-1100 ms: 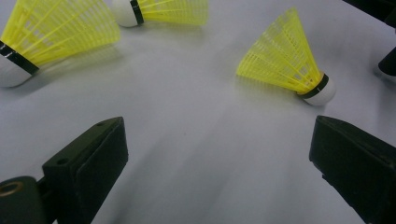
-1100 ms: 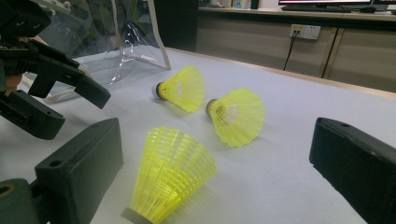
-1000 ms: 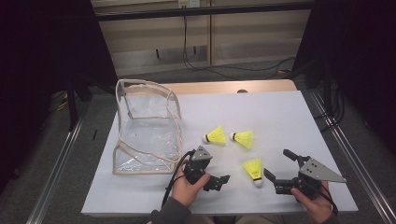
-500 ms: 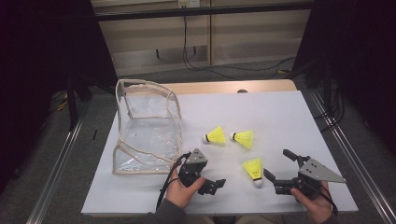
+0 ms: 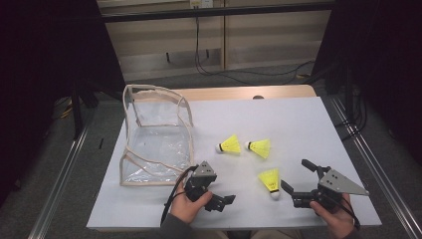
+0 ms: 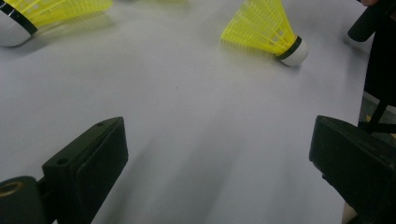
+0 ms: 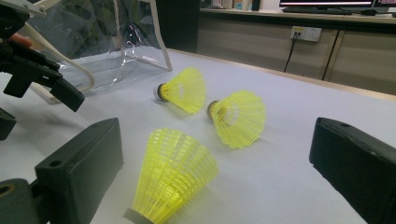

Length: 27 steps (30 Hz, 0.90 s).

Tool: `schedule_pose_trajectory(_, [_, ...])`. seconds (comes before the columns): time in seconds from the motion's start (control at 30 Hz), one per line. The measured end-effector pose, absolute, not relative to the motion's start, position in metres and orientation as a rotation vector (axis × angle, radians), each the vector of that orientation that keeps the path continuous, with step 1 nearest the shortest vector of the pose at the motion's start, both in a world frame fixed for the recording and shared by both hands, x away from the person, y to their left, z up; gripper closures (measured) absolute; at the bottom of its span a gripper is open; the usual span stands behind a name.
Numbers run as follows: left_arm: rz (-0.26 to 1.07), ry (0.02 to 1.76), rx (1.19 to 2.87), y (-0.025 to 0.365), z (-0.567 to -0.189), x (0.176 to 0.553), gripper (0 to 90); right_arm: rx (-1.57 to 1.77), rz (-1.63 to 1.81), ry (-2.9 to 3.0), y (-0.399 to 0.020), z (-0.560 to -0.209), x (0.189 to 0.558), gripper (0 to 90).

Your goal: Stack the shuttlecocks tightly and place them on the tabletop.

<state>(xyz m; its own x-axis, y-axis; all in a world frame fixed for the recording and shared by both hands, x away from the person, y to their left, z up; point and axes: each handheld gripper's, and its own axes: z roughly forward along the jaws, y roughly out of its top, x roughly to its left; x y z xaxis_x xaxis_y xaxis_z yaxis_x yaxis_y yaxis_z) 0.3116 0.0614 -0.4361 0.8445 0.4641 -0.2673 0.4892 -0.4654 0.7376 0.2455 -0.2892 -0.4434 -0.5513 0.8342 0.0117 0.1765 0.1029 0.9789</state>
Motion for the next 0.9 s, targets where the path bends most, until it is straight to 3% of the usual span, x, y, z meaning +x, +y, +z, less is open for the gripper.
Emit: schedule_pose_trajectory(0.9, [-0.064,0.664,2.124,0.079,-0.429,0.309,4.5,0.992,1.486,1.811,-0.289,-0.444,0.246,2.1])
